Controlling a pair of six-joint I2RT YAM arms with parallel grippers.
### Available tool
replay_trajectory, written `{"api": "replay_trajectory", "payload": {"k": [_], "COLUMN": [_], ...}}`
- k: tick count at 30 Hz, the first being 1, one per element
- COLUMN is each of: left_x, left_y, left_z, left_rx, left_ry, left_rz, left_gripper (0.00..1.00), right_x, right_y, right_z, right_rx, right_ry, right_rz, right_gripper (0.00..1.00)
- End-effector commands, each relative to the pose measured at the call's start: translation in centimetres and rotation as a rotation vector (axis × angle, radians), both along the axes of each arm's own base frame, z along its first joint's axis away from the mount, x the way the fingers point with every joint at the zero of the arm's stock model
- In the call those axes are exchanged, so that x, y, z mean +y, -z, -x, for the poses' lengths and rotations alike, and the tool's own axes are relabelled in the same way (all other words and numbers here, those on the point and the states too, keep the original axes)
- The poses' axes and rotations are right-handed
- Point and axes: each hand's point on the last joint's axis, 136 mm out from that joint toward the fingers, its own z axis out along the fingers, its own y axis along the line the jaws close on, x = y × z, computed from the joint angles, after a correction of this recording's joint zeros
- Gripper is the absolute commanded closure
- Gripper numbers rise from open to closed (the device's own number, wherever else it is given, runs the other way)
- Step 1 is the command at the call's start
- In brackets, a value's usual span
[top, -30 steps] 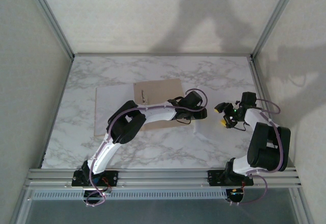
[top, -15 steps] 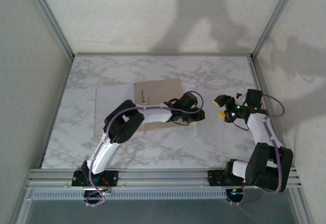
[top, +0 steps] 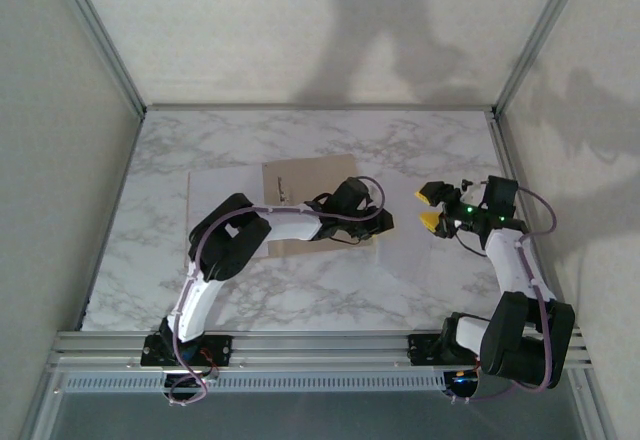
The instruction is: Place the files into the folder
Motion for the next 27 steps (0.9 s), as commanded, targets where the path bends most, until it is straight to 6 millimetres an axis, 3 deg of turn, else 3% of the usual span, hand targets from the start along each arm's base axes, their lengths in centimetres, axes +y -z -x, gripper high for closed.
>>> {"api": "replay_trajectory", "payload": {"k": [1,18,27], "left_x": [0.2,4.8,7.2], "left_y": [-4.2,-9.3,-14.1], "left_z": [-0.5,-0.6,-0.3], "left_rx": [-0.031,-0.060,-0.139], "left_ry": [-0.004,-0.054,-0.075], "left_rz": [0.114,0.229,0.249], "left_gripper": [0.68,0.71,0.70], "right_x": [0.9,1.7,2.2], "right_y": [-0.5,-0.3,-2.1], "right_z": [0.4,1.2,1.9], "right_rx": [-0.013,-0.065,-0.131], "right_ry": [-0.018,-0.058,-0.101], "right_rz": [-0.077,-0.129,-0.136], "right_gripper": [0.28,0.23,0.21]}}
